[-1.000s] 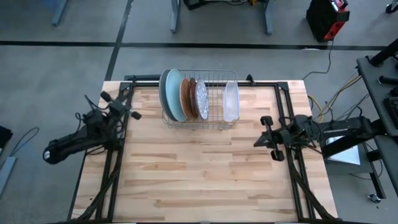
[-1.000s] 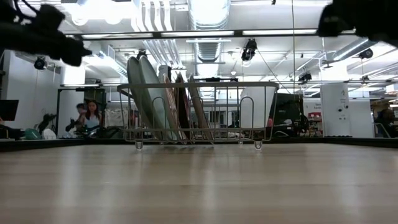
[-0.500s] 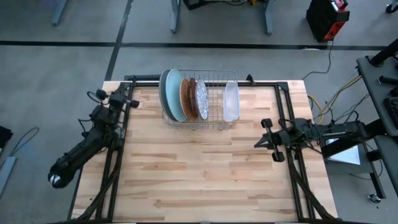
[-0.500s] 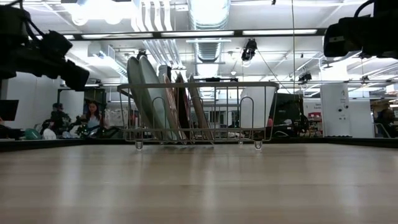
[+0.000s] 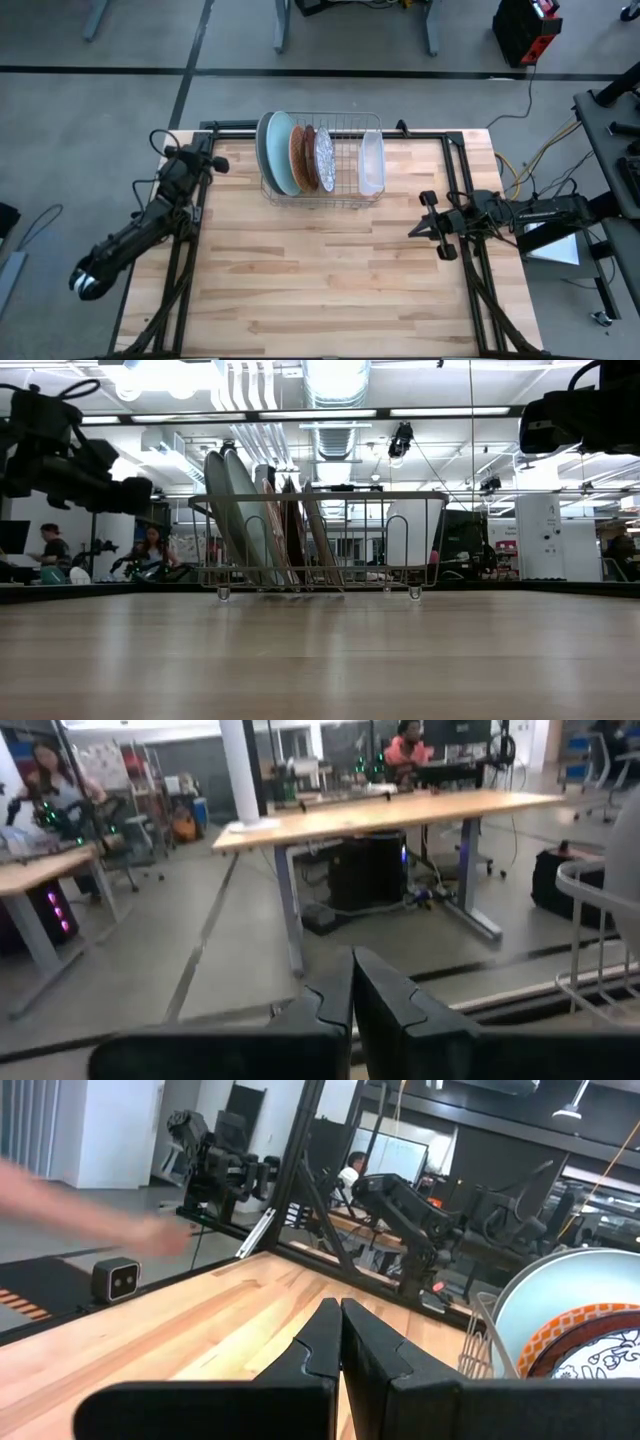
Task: Sort dishes
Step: Return to Home Position
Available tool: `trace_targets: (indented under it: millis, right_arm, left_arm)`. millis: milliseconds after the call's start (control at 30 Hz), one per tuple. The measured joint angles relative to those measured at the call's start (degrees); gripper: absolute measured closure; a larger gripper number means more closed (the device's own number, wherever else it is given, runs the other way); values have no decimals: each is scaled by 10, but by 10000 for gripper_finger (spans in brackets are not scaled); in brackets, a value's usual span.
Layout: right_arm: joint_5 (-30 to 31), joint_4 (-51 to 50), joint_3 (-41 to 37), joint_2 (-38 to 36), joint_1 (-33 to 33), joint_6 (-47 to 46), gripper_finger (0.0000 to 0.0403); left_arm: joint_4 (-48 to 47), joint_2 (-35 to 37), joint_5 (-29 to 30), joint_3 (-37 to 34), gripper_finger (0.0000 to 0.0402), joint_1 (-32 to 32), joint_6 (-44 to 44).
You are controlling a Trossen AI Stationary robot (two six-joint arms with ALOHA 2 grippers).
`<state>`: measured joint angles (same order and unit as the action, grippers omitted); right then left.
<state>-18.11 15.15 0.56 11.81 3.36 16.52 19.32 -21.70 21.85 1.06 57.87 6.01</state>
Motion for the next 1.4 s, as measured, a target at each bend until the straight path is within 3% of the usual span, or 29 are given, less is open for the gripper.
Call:
trace_targets:
  millis: [367,1400]
  right_arm:
    - [0,0,0,0,0,1,403]
    - [0,0,0,0,0,0,403]
  left_arm:
    - [11,-50,0,0,401,0,-1]
    - [12,-51,0,0,401,0,-1]
